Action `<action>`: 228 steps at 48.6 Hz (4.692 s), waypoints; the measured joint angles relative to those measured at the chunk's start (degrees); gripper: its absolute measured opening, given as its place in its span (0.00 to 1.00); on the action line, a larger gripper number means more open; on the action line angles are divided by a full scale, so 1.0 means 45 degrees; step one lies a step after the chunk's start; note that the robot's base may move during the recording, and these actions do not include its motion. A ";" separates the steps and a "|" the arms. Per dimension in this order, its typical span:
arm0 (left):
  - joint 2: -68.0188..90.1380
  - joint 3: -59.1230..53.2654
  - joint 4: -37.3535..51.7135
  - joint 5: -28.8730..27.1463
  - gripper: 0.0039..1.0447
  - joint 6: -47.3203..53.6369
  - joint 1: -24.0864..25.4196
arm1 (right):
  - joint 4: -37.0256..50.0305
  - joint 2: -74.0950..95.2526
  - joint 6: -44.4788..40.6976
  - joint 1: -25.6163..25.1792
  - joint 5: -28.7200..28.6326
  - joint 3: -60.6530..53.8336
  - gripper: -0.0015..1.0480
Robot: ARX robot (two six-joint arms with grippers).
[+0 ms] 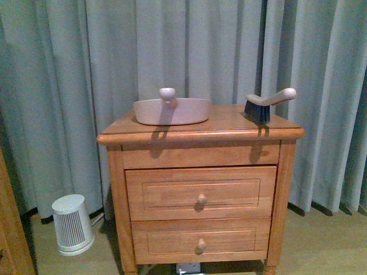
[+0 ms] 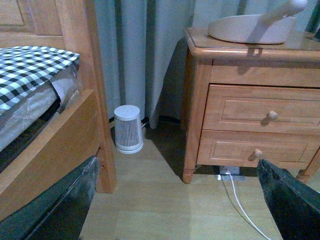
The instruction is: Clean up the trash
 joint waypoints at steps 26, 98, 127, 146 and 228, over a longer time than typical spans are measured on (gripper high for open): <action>0.0000 0.0005 0.0000 0.0000 0.93 0.0000 0.0000 | 0.0000 0.0000 0.0000 0.0000 0.0005 0.0000 0.93; 0.0000 0.0000 0.0000 -0.0019 0.93 0.0000 0.0000 | 0.0000 0.0005 0.0000 0.0000 0.0005 0.0000 0.93; 0.0000 0.0000 0.0000 0.0000 0.93 0.0000 0.0000 | -0.0019 0.0000 0.0000 0.0000 0.0005 0.0000 0.93; 0.4648 0.1734 0.0937 0.0709 0.93 -0.2152 -0.0505 | -0.0019 0.0000 0.0000 0.0000 0.0005 0.0000 0.93; 2.4723 1.7524 -0.2866 -0.4022 0.93 -0.2448 -0.7101 | -0.0019 0.0000 0.0000 0.0000 0.0005 0.0000 0.93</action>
